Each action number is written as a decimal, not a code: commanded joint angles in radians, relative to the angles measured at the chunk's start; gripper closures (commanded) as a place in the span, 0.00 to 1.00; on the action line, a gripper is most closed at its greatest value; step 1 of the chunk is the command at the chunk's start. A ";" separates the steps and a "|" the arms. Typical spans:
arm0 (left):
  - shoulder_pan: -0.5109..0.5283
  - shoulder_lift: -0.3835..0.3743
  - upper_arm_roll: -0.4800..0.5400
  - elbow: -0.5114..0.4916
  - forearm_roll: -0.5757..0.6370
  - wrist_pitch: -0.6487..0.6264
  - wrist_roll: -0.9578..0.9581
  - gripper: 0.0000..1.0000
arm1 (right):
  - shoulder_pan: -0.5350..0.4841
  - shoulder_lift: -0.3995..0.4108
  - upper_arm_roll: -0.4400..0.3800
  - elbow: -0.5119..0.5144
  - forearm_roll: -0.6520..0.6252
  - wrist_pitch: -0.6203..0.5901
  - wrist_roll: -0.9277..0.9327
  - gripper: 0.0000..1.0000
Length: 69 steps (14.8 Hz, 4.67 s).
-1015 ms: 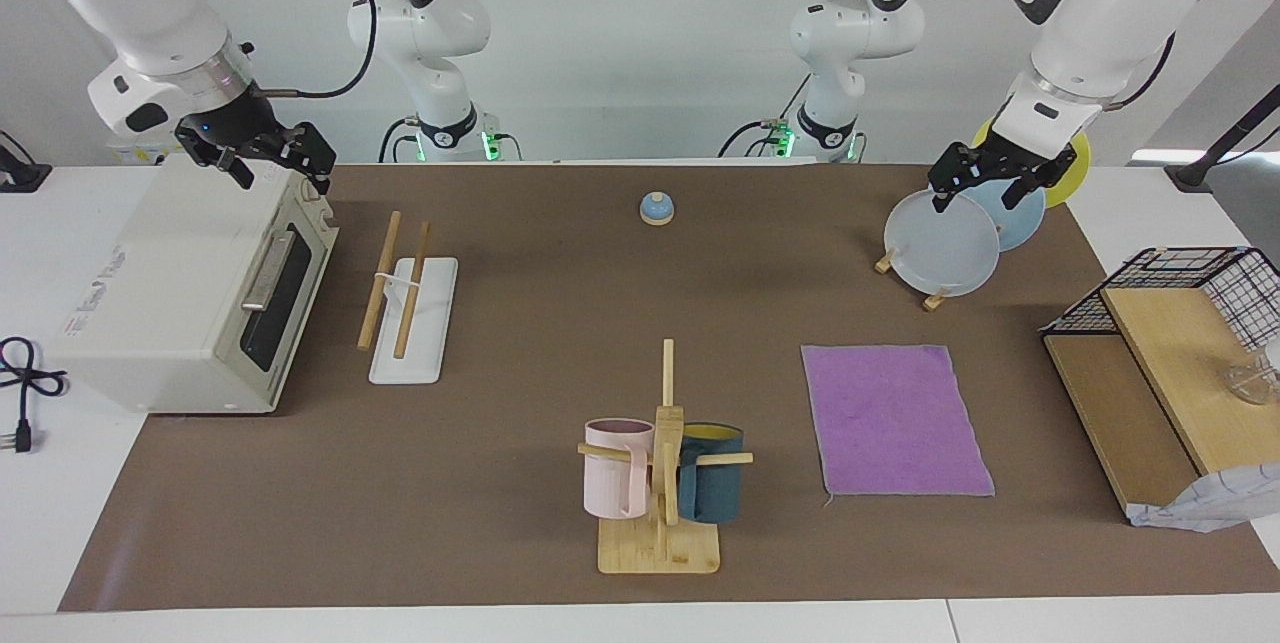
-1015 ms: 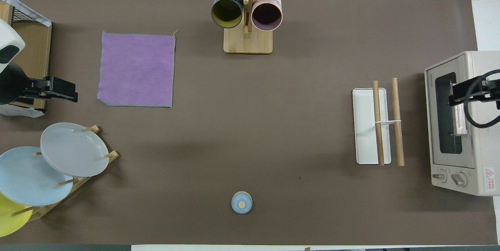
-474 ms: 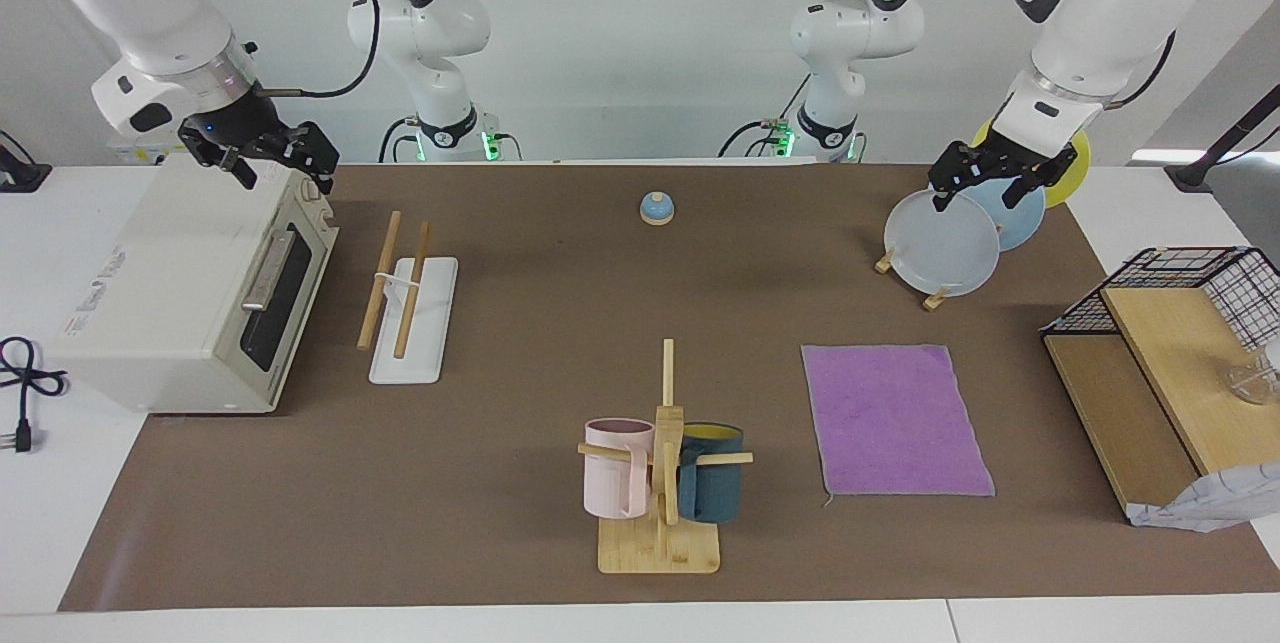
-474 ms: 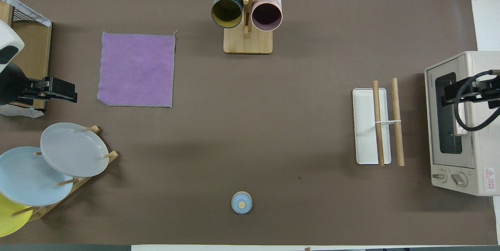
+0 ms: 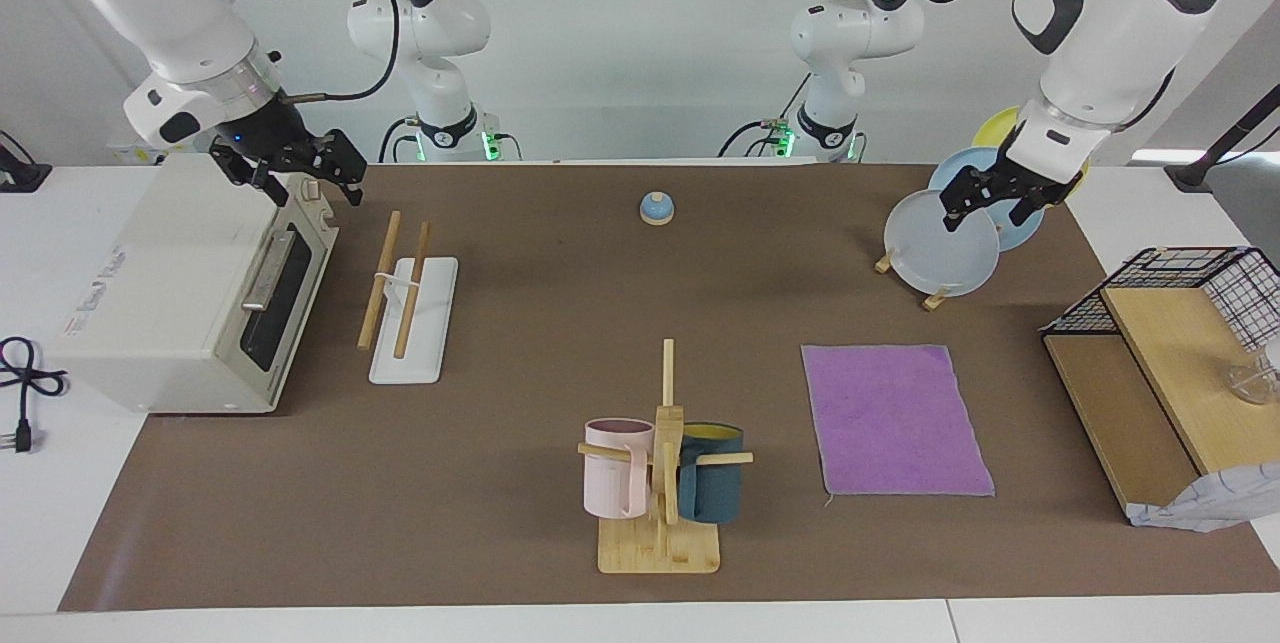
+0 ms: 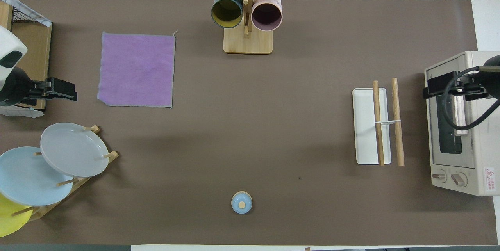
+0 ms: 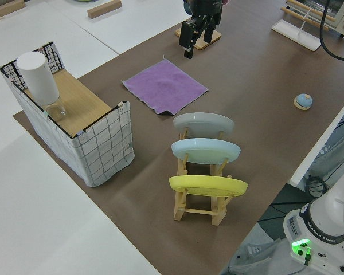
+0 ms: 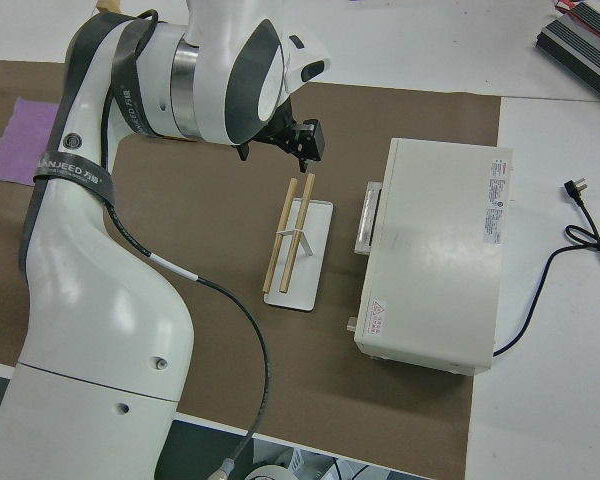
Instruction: Fold towel and hang on rack
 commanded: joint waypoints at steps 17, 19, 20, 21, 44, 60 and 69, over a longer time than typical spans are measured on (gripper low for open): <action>0.090 0.314 0.001 -0.209 -0.184 0.577 0.003 0.23 | 0.165 0.020 0.006 -0.277 0.321 0.319 0.296 0.00; 0.089 0.327 0.001 -0.203 -0.178 0.571 0.012 0.30 | 0.180 0.019 0.004 -0.288 0.366 0.350 0.363 0.00; 0.089 0.328 0.001 -0.204 -0.178 0.571 0.012 0.36 | 0.192 0.020 0.006 -0.288 0.369 0.361 0.380 0.00; 0.090 0.330 0.001 -0.204 -0.178 0.570 0.012 0.40 | 0.210 0.019 0.004 -0.293 0.371 0.376 0.386 0.00; 0.065 0.298 -0.009 -0.074 -0.013 0.382 0.101 1.00 | 0.270 0.029 0.004 -0.353 0.495 0.499 0.469 0.00; -0.339 0.245 -0.011 -0.197 0.252 0.383 -0.074 0.00 | 0.272 0.029 0.004 -0.354 0.496 0.514 0.472 0.00; -0.071 0.282 -0.011 -0.183 -0.294 0.551 0.268 0.00 | 0.342 0.031 0.004 -0.363 0.510 0.616 0.624 0.00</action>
